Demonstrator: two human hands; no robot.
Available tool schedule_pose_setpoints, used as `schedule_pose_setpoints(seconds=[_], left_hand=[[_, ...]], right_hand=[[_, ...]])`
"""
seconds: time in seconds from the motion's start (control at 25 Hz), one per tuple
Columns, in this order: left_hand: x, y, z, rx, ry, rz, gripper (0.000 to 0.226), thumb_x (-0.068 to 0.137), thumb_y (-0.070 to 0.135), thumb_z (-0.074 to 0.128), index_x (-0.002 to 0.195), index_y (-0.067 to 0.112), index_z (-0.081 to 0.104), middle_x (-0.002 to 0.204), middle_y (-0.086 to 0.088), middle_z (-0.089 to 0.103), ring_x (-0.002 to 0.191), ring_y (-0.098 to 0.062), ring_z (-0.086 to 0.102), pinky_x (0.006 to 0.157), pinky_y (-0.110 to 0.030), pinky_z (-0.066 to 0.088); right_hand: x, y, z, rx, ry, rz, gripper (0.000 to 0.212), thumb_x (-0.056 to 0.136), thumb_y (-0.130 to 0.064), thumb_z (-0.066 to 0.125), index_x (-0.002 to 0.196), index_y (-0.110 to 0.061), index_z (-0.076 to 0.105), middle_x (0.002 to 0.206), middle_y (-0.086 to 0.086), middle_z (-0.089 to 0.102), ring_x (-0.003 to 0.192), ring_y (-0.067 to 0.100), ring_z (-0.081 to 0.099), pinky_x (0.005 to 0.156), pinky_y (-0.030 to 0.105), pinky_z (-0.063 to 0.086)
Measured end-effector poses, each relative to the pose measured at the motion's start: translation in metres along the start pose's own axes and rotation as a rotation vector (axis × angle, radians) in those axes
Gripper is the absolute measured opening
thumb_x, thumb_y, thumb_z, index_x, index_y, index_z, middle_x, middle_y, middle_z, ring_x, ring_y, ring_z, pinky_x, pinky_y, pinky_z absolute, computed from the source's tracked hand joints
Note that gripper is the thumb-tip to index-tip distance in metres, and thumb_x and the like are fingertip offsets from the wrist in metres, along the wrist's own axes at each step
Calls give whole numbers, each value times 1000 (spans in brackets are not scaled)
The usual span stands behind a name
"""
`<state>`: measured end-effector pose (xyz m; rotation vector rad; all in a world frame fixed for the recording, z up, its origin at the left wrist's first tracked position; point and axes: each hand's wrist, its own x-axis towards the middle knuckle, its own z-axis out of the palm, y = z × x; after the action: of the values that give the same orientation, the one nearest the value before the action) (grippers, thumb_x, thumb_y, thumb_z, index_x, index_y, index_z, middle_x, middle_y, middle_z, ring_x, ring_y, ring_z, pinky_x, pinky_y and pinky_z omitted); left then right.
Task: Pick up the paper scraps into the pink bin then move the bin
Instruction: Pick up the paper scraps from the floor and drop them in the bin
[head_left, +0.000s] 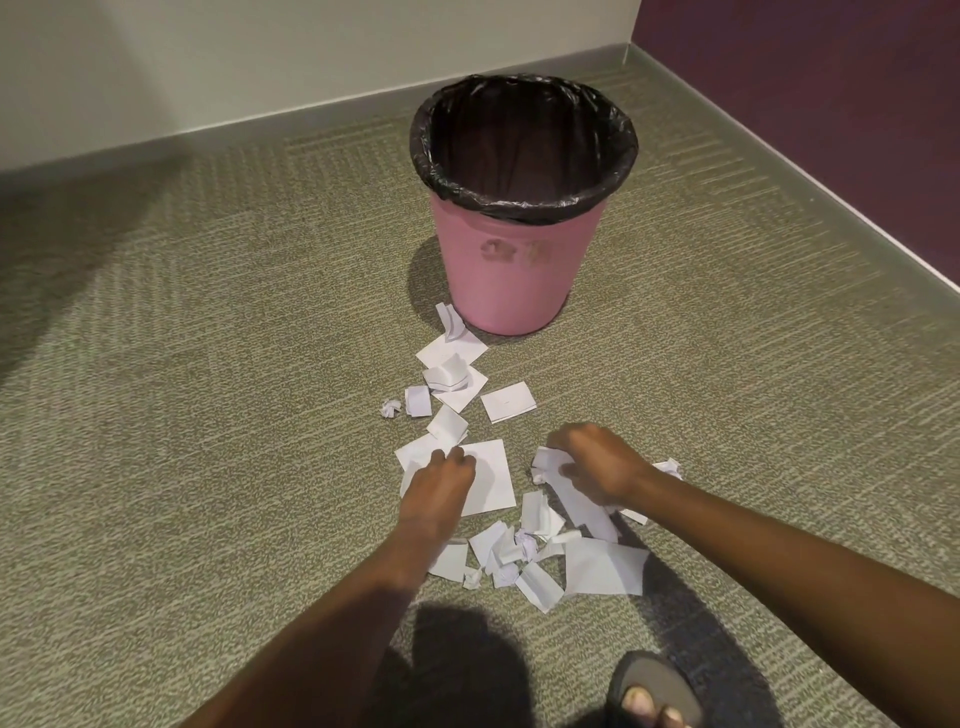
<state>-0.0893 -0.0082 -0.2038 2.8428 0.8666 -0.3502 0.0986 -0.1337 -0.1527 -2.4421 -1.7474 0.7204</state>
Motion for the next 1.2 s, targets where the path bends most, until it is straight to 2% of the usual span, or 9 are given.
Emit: schedule_pose_setpoints(seconds=[0.28,0.4,0.48,0.6,0.72,0.84,0.96,1.12,1.2], left_hand=[[3,0,-16,-14,82,-24,43,83,-8,58,122,7,50,111,-12,59,103,-29,55,72,-38,50],[8,2,-32,-102,173,-39,43,84,-8,57,124,7,52,106,-11,65,101,-29,59,72,-37,52],[15,2,-56,-171,246,-57,42,83,-10,58,120,7,55,99,-11,67,93,-28,62,69,-37,56],[21,1,-112,-265,378,-69,45,76,-18,58,114,5,59,91,-12,67,80,-28,63,64,-41,55],[21,2,-176,-259,602,16,45,74,-20,57,111,6,60,89,-11,66,78,-28,61,60,-41,54],[33,3,-232,-221,774,95,38,80,-9,64,112,11,59,92,-9,66,81,-27,61,63,-42,55],[58,2,-283,-247,864,119,30,83,-2,66,111,7,61,96,-14,68,82,-30,64,68,-45,57],[85,-3,-341,-268,996,139,23,81,-5,55,100,6,62,89,-14,69,76,-32,63,61,-42,52],[98,-6,-358,-297,1023,112,27,78,-5,50,99,8,63,88,-12,69,77,-30,62,59,-39,48]], right_hand=[[11,-10,-14,23,168,50,14,93,-7,60,106,-7,64,107,10,65,91,25,63,68,24,41],[13,-19,-24,25,267,43,7,92,-4,59,88,-9,62,89,6,60,72,21,57,54,21,36],[15,-28,-37,65,333,32,22,90,0,58,75,-15,52,79,1,51,65,18,50,49,18,27],[19,-42,-75,105,430,-45,7,91,-4,57,95,-6,62,96,11,60,80,24,53,67,26,38],[27,-55,-131,86,516,-115,27,92,-6,57,118,-1,61,115,20,61,102,35,57,83,40,44],[36,-66,-195,31,695,-181,19,89,-3,60,108,0,62,103,19,61,92,35,58,76,39,46],[48,-76,-246,59,834,-181,8,88,1,58,91,-5,62,88,3,56,75,19,54,57,24,42],[69,-77,-288,256,954,-80,6,90,-4,55,89,-1,60,84,10,57,69,18,49,57,23,36],[80,-72,-295,205,1007,-17,7,91,-7,56,84,-6,57,84,6,54,73,17,49,60,26,35]])
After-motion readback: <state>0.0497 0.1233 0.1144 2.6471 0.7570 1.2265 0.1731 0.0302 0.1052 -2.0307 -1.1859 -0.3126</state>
